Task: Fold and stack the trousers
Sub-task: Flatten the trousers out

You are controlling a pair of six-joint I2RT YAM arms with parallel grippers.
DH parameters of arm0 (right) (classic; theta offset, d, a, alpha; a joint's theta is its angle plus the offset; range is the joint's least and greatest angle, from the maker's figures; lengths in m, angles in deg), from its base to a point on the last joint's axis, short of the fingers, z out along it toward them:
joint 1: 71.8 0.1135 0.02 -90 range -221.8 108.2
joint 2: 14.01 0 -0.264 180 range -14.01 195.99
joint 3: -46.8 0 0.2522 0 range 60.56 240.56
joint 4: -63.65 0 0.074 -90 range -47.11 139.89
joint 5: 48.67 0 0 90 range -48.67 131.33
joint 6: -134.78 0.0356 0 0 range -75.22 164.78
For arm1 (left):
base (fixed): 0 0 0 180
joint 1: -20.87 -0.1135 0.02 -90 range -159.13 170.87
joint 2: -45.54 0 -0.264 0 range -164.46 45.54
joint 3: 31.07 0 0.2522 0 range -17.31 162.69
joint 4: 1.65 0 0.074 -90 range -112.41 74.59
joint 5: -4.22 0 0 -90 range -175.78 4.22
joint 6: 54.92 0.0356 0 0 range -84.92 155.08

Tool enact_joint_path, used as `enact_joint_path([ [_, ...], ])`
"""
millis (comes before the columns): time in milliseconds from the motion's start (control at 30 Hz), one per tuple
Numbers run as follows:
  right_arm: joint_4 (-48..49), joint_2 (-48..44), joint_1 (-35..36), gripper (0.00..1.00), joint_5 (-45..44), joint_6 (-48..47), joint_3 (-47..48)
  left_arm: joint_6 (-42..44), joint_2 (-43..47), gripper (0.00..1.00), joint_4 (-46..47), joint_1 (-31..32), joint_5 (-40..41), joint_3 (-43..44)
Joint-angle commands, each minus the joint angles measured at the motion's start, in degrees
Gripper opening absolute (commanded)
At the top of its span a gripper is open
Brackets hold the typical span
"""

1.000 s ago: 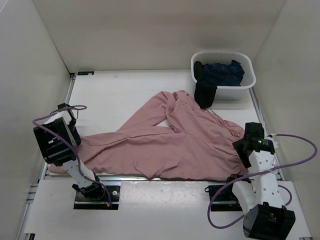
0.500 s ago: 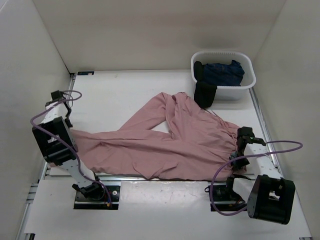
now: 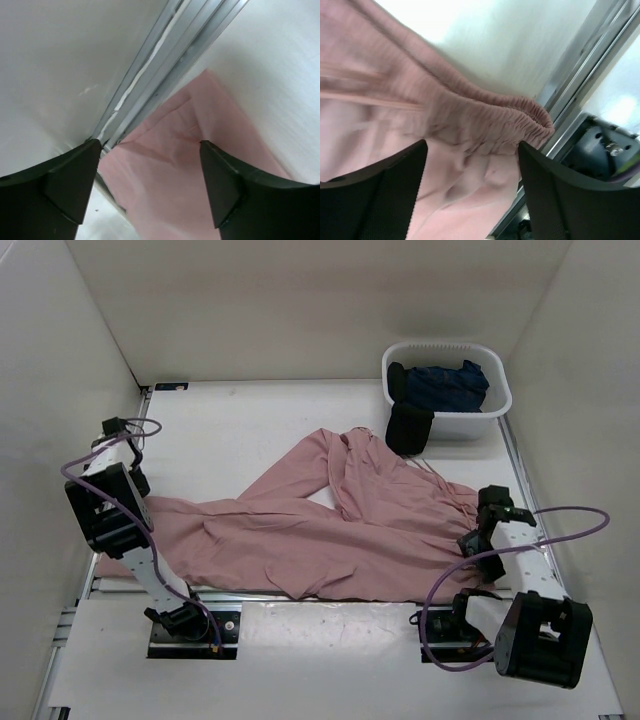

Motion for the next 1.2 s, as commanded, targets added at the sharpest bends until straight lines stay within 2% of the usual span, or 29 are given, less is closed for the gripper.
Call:
enact_joint_path([
  [0, -4.98, -3.95, -0.23, 0.79, -5.79, -3.75, 8.18, -0.36, 6.74, 0.95, 0.12, -0.67, 3.98, -2.06],
  [67, -7.81, -6.75, -0.23, 0.82, -9.90, -3.75, 12.04, -0.36, 10.95, 1.00, -0.58, -2.24, 4.69, -5.30],
  [167, -10.99, -8.78, -0.23, 0.85, -12.56, -3.75, 13.30, -0.36, 13.43, 1.00, -0.59, -4.35, 5.22, -9.70],
  [233, -10.20, -8.79, -0.23, 0.85, -12.57, -3.75, 12.60, -0.36, 13.97, 1.00, -0.59, -6.20, 5.22, -14.45],
  [333, -5.83, -6.78, -0.23, 0.85, -8.19, -5.85, 12.59, -0.36, 13.97, 0.96, -1.20, -4.81, 3.99, -15.70],
  [400, -3.26, -5.37, -0.23, 0.82, -4.76, -8.84, 14.87, -0.36, 15.97, 0.96, -3.39, 0.52, 0.32, -12.98],
  [500, 0.61, -0.46, -0.23, 0.79, -2.72, -11.04, 18.64, -0.36, 15.99, 0.96, -9.44, 8.09, -5.93, -0.96],
  [533, 1.14, 0.95, -0.23, 0.79, -2.72, -11.05, 19.61, -0.36, 13.73, 0.96, -10.95, 13.69, -9.08, 6.56],
  [600, 3.77, 5.85, -0.23, 0.78, -2.29, -13.06, 21.81, -0.36, 10.03, 0.96, -14.20, 19.69, -12.08, 13.98],
  [633, 5.08, 7.63, -0.23, 0.78, -1.41, -13.59, 23.82, -0.36, 5.66, 0.97, -17.00, 25.29, -15.23, 20.28],
  [733, 9.57, 15.36, -0.23, 0.78, 1.83, -12.21, 27.34, -0.36, -3.57, 0.98, -19.57, 35.06, -21.38, 28.92],
  [833, 13.35, 22.66, -0.23, 0.80, 6.14, -10.36, 29.29, -0.36, -11.22, 0.99, -19.58, 41.75, -24.66, 32.11],
  [967, 13.98, 31.96, -0.23, 0.81, 8.88, -7.63, 30.52, -0.36, -19.49, 1.00, -19.58, 46.08, -26.67, 36.76],
  [1167, 13.98, 35.95, -0.23, 0.81, 7.48, -5.87, 28.34, -0.36, -23.56, 1.00, -18.53, 48.29, -31.25, 36.87],
])
